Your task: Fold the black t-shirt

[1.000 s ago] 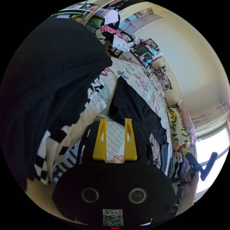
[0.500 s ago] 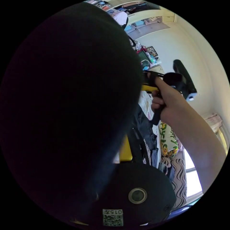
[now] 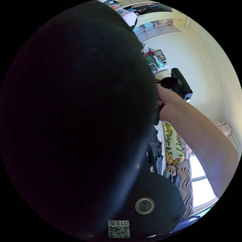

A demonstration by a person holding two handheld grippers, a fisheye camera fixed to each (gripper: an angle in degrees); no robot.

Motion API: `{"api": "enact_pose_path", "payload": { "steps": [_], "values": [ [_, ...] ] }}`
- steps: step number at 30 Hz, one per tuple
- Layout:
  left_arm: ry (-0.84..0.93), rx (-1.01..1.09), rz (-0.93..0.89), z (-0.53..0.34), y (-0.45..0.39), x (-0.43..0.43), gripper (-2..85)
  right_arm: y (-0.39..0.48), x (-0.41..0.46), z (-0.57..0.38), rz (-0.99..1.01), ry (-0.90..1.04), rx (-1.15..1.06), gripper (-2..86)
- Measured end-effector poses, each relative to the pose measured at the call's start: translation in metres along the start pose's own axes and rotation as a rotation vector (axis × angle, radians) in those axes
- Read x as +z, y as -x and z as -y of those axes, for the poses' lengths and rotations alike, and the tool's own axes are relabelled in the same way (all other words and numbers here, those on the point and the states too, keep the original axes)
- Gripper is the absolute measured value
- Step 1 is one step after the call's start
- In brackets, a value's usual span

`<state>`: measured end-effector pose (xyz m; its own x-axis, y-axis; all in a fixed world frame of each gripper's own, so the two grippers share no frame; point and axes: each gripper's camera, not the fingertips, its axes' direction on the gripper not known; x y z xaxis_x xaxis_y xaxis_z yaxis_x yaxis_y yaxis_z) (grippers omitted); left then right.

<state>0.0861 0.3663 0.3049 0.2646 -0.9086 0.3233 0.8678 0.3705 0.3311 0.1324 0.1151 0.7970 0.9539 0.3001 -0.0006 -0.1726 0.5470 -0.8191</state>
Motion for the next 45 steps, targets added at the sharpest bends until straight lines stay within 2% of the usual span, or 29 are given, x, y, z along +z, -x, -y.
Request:
{"api": "enact_pose_path", "payload": {
  "steps": [5, 7, 11, 16, 19, 24, 27, 32, 37, 42, 44, 45],
  "values": [
    [-0.043, 0.287, 0.030, -0.006, -0.068, -0.011, 0.0, -0.061, -0.061, -0.045, 0.155, -0.155, 0.021, -0.1],
    [-0.038, 0.516, -0.009, -0.020, -0.119, -0.012, -0.1, -0.096, -0.087, -0.072, 0.210, -0.212, 0.051, -0.2],
    [-0.024, 0.806, 0.010, -0.060, -0.191, -0.002, -0.1, -0.188, -0.137, -0.149, 0.285, -0.329, 0.147, -0.3],
    [0.164, 1.009, 0.091, -0.111, -0.252, 0.064, 0.0, -0.275, -0.131, -0.233, 0.253, -0.308, 0.301, -0.3],
    [0.260, 1.068, 0.145, -0.122, -0.269, 0.097, 0.1, -0.319, -0.109, -0.272, 0.293, -0.297, 0.432, -0.2],
    [0.301, 1.108, 0.178, -0.116, -0.293, 0.120, 0.7, -0.364, -0.088, -0.322, 0.345, -0.314, 0.552, -0.1],
    [0.339, 1.142, 0.188, -0.110, -0.307, 0.132, 1.8, -0.381, -0.089, -0.345, 0.391, -0.357, 0.586, 0.0],
    [0.459, 1.104, 0.141, -0.083, -0.325, 0.142, 5.5, -0.395, -0.093, -0.371, 0.343, -0.304, 0.585, 0.6],
    [0.341, 0.988, 0.054, -0.016, -0.352, 0.126, 5.3, -0.389, -0.131, -0.390, 0.194, -0.393, 0.471, 1.4],
    [0.477, 0.996, 0.195, 0.016, -0.372, 0.185, 4.8, -0.372, -0.129, -0.379, 0.318, -0.345, 0.281, 0.6],
    [0.548, 1.016, 0.293, 0.022, -0.372, 0.205, 4.2, -0.368, -0.122, -0.376, 0.296, -0.286, 0.266, 0.1],
    [0.549, 1.036, 0.276, 0.026, -0.375, 0.206, 3.7, -0.368, -0.114, -0.375, 0.252, -0.204, 0.275, -0.1]
  ]
}}
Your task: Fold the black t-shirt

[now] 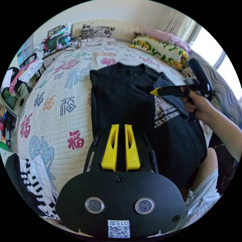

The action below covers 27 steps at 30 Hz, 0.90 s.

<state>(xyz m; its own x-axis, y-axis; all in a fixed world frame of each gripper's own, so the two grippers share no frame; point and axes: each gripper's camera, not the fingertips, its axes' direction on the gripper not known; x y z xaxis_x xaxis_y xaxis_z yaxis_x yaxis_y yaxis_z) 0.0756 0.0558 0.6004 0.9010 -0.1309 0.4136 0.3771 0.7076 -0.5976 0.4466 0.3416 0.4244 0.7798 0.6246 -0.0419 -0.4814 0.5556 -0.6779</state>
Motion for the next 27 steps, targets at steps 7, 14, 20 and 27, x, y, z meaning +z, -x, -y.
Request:
{"api": "enact_pose_path", "payload": {
  "steps": [7, 14, 20, 27],
  "values": [
    [-0.104, 0.125, 0.097, 0.082, 0.022, -0.049, 4.9, -0.031, -0.059, -0.030, -0.015, -0.070, -0.053, 0.6],
    [-0.017, 0.174, 0.072, 0.251, 0.042, -0.027, 6.5, -0.115, -0.152, -0.019, -0.176, -0.214, 0.008, 6.8],
    [0.080, 0.108, 0.112, 0.351, 0.052, 0.022, 8.1, -0.142, -0.147, 0.030, -0.280, -0.151, 0.018, 11.0],
    [0.158, 0.134, 0.149, 0.379, 0.058, 0.047, 7.9, -0.149, -0.123, 0.046, -0.364, 0.028, 0.029, 11.1]
  ]
}}
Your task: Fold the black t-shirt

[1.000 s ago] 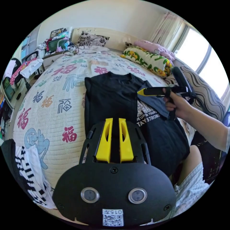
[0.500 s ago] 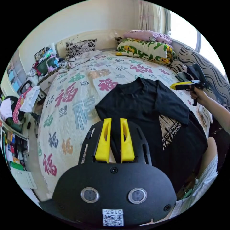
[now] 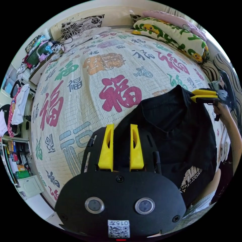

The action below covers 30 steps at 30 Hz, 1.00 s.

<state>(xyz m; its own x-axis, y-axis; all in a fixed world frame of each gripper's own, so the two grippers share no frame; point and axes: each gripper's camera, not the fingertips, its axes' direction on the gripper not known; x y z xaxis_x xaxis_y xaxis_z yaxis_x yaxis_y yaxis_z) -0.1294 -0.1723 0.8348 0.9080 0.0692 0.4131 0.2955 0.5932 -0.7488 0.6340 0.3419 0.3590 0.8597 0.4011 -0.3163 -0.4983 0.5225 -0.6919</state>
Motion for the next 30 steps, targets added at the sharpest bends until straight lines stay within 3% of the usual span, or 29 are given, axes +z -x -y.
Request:
{"api": "enact_pose_path", "payload": {
  "steps": [3, 5, 12, 18, 22, 30],
  "values": [
    [0.073, 0.061, -0.057, 0.009, 0.003, -0.009, 2.8, 0.003, -0.010, -0.009, 0.028, 0.054, -0.097, 2.4],
    [0.040, 0.059, -0.020, 0.013, 0.005, -0.026, 1.7, 0.002, -0.017, -0.013, 0.047, 0.078, -0.119, 1.1],
    [-0.154, -0.030, -0.041, 0.035, 0.018, -0.122, 0.2, -0.015, -0.097, -0.033, 0.003, -0.136, 0.046, -0.5],
    [-0.252, 0.015, 0.033, 0.026, -0.003, -0.173, 0.2, -0.015, -0.150, -0.060, -0.029, -0.243, 0.079, -0.4],
    [-0.317, 0.090, -0.052, -0.042, -0.021, -0.199, 0.4, -0.001, -0.163, -0.104, -0.044, -0.217, -0.017, -0.4],
    [-0.312, 0.331, -0.121, -0.270, -0.126, -0.249, 0.5, 0.044, -0.189, -0.327, 0.225, -0.176, -0.141, -0.5]
  ]
}}
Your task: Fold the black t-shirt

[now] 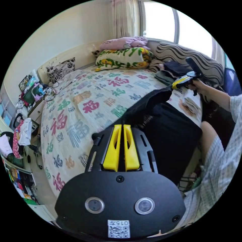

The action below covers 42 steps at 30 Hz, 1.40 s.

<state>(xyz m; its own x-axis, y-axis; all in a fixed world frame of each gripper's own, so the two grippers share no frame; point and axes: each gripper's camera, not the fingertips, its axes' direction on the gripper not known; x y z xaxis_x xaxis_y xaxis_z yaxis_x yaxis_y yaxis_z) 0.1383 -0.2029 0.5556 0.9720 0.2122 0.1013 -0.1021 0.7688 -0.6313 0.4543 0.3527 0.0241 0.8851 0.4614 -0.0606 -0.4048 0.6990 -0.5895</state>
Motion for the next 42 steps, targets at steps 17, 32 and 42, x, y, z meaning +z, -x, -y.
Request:
{"api": "enact_pose_path", "payload": {
  "steps": [17, 32, 42],
  "values": [
    [0.289, 0.234, 0.041, -0.123, -0.218, -0.005, 0.6, 0.121, 0.028, -0.215, -0.159, 0.217, -0.057, 0.7],
    [0.339, -0.060, -0.026, -0.154, -0.213, 0.024, 0.1, 0.095, 0.041, -0.230, -0.028, 0.180, 0.072, 3.3],
    [0.362, -0.426, -0.189, -0.219, -0.125, 0.085, -0.1, 0.024, 0.076, -0.228, 0.141, 0.310, 0.248, 0.5]
  ]
}}
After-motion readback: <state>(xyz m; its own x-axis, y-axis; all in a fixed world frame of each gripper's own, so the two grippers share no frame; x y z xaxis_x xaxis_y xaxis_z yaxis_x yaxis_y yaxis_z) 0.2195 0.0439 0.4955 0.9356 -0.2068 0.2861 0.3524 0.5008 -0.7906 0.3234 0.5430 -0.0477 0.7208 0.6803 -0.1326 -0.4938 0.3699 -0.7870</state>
